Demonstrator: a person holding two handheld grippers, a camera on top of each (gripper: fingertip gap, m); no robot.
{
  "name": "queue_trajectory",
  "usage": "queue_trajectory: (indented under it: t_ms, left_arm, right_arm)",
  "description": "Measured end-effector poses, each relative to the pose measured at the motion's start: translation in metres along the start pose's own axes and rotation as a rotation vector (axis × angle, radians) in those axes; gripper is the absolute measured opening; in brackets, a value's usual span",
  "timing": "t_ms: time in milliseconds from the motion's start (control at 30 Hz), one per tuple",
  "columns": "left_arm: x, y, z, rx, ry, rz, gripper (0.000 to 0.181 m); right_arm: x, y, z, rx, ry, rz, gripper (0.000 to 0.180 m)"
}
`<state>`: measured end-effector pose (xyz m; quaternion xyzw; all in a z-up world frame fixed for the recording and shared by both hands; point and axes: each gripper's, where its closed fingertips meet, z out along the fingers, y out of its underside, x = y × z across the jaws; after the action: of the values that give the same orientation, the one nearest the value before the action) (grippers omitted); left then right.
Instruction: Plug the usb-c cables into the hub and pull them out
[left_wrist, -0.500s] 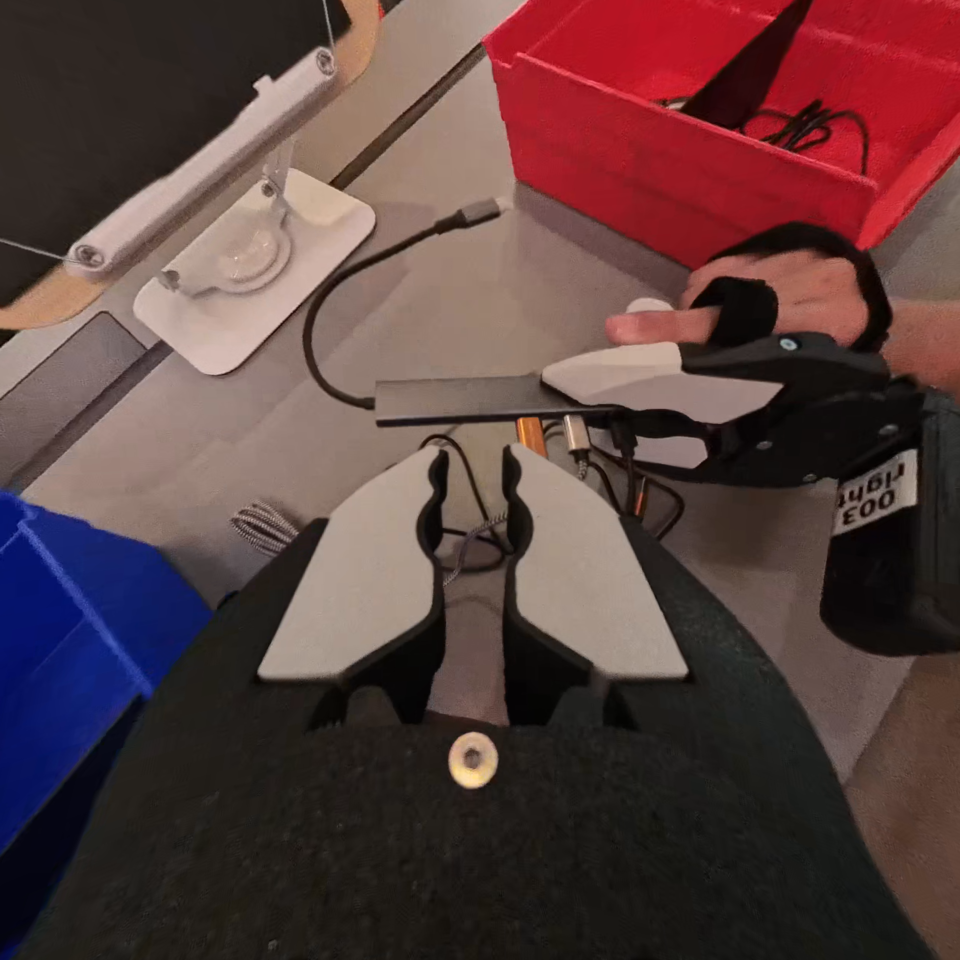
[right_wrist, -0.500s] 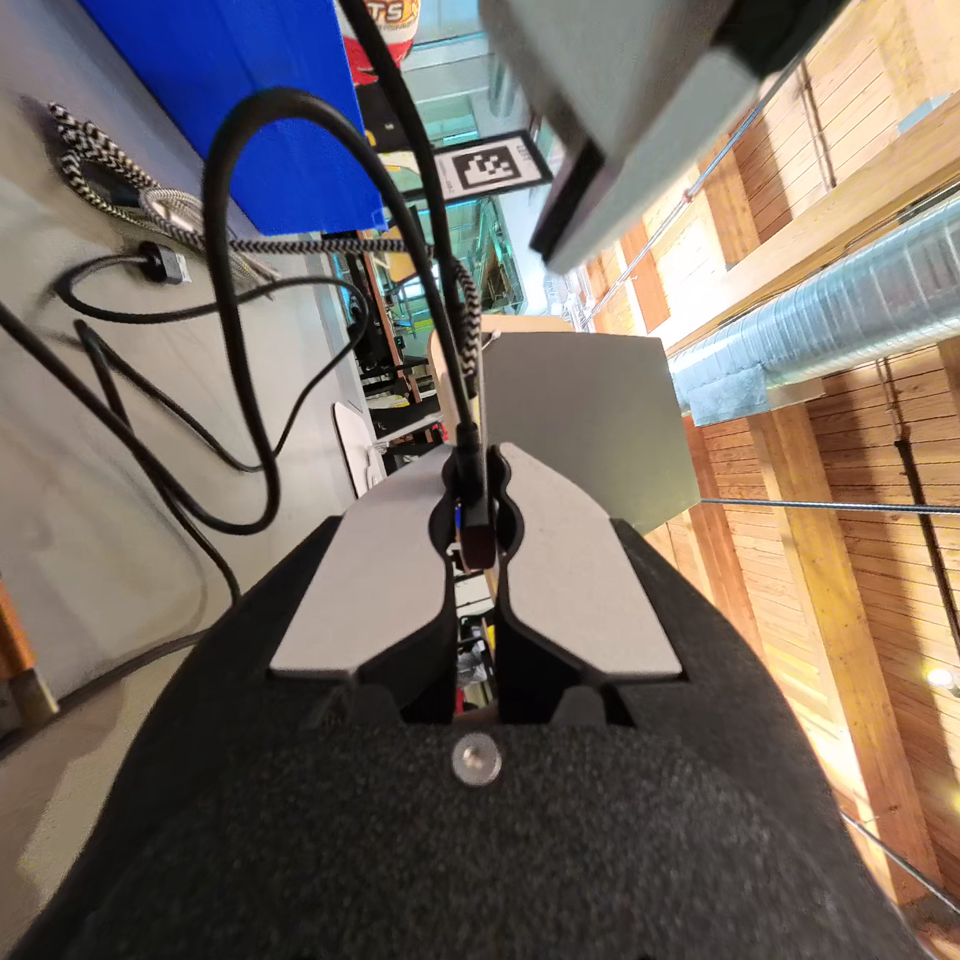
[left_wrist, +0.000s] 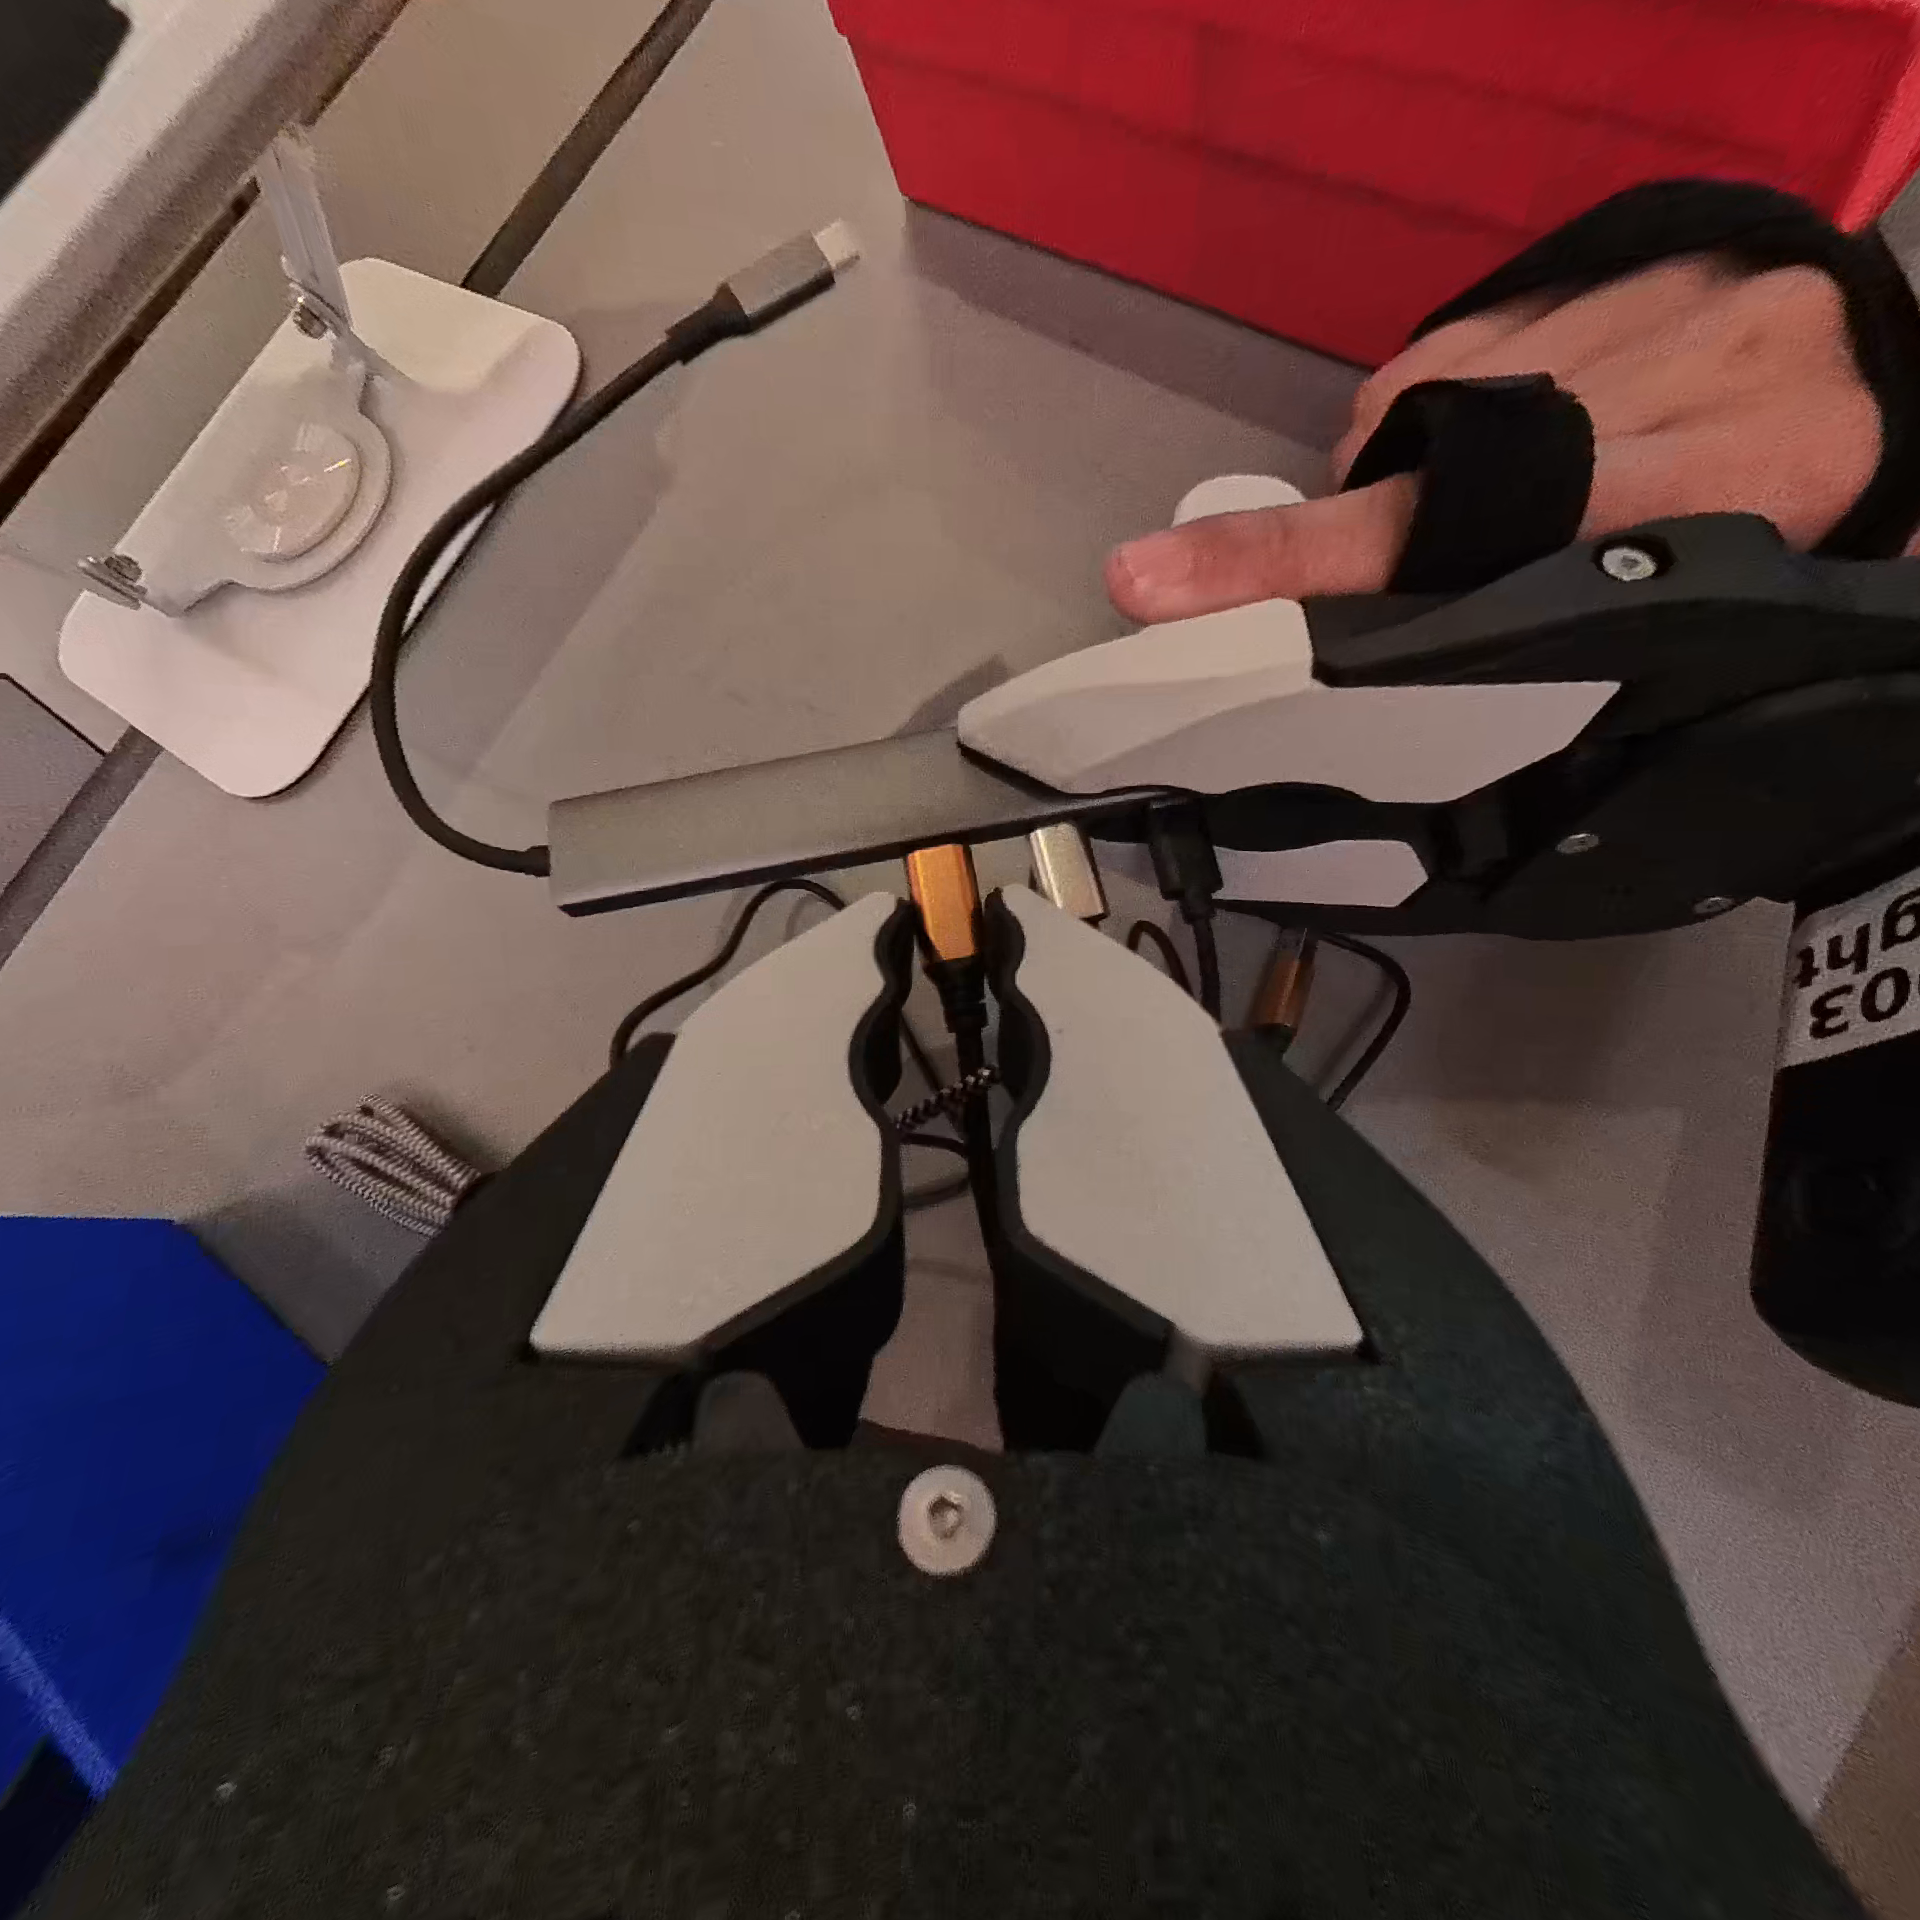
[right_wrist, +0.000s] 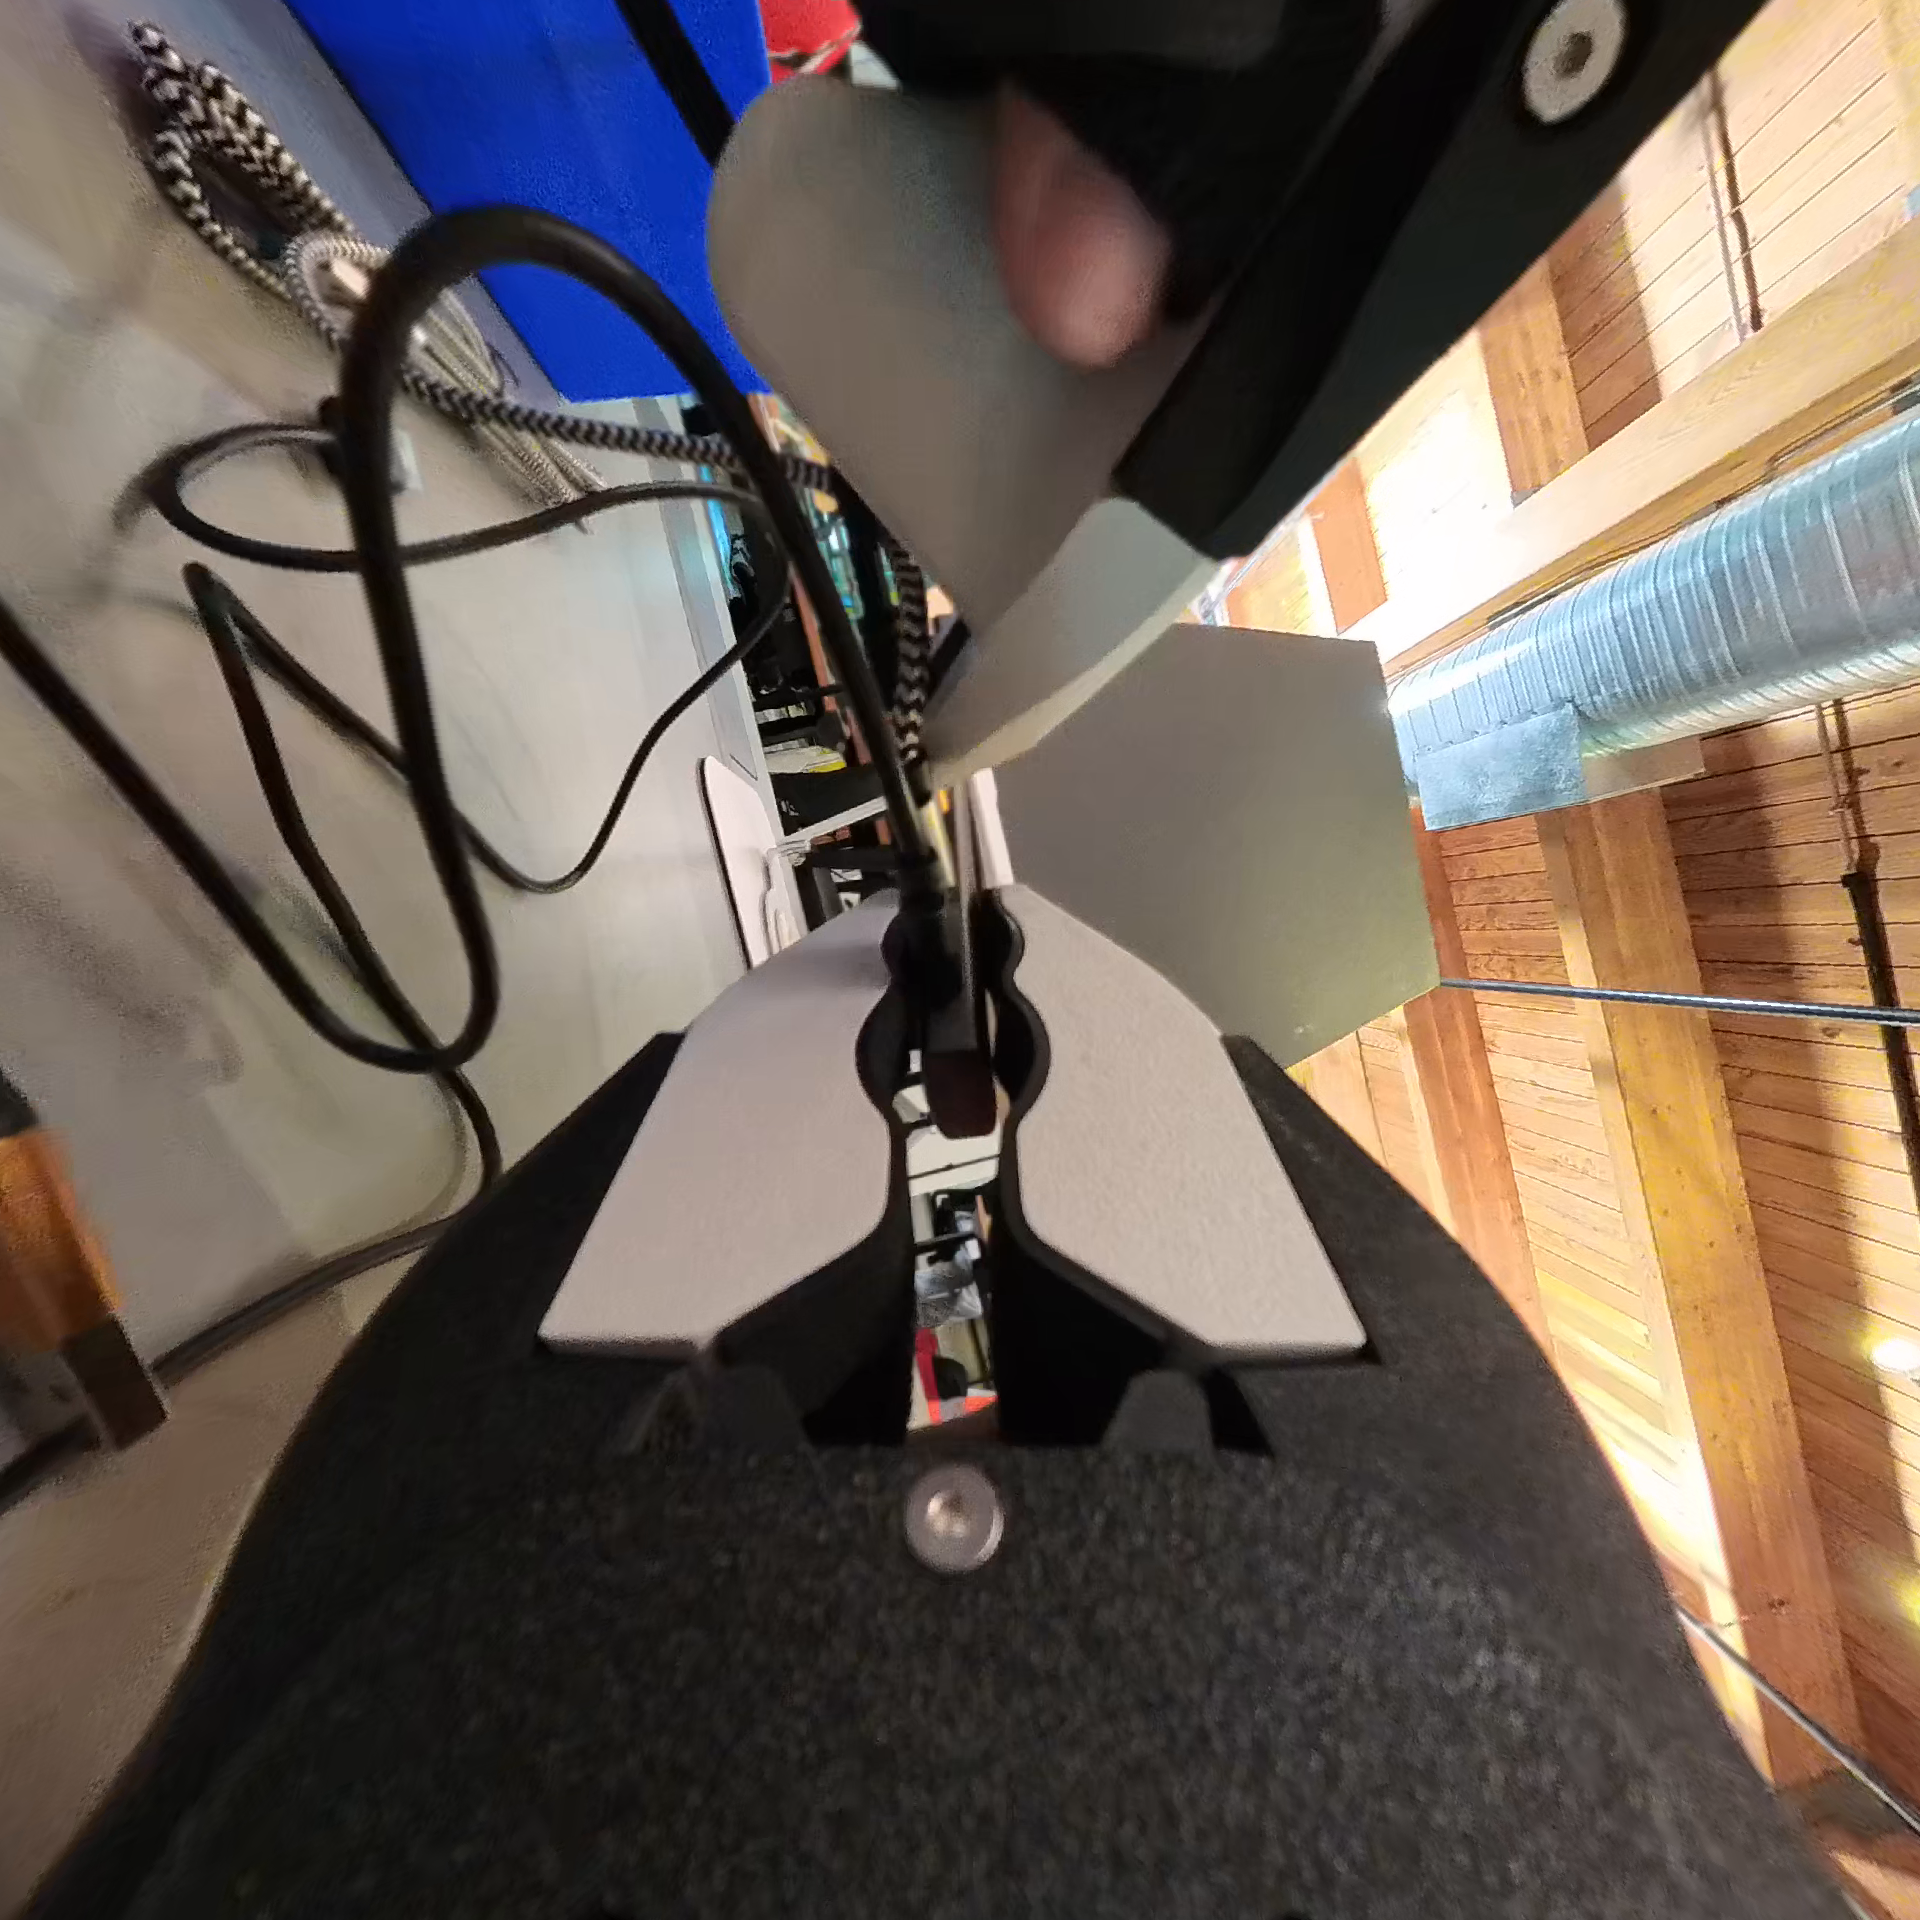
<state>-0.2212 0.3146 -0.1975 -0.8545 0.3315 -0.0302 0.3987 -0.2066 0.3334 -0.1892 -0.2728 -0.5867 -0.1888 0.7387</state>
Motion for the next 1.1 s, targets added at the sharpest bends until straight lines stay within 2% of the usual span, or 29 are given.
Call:
queue_trajectory:
  t_ms: [200, 500, 667, 767, 900, 1100]
  left_arm:
    - [0.0, 0.007, 0.0, -0.033, -0.017, 0.042, 0.012]
    - [-0.004, 0.021, 0.002, -0.097, -0.068, 0.054, 0.012]
    - [0.004, 0.017, -0.003, -0.037, 0.091, 0.0, 0.011]
    - [0.005, 0.021, -0.011, -0.046, 0.161, -0.002, 0.011]
    - [0.017, 0.02, -0.018, -0.025, 0.255, 0.011, 0.011]
    - [0.024, 0.021, -0.012, -0.003, 0.267, 0.028, 0.011]
  right_arm:
    - [-0.011, 0.0, 0.002, -0.019, -0.052, 0.079, 0.009]
    - [-0.029, -0.001, 0.014, -0.054, -0.107, 0.085, 0.01]
    - [-0.021, -0.011, -0.003, 0.144, -0.133, 0.151, 0.01]
    - [-0.023, -0.01, -0.004, 0.136, -0.166, 0.168, 0.013]
    - [-0.015, -0.027, -0.01, 0.224, -0.133, 0.16, 0.015]
    - [-0.018, -0.025, -0.012, 0.201, -0.118, 0.063, 0.009]
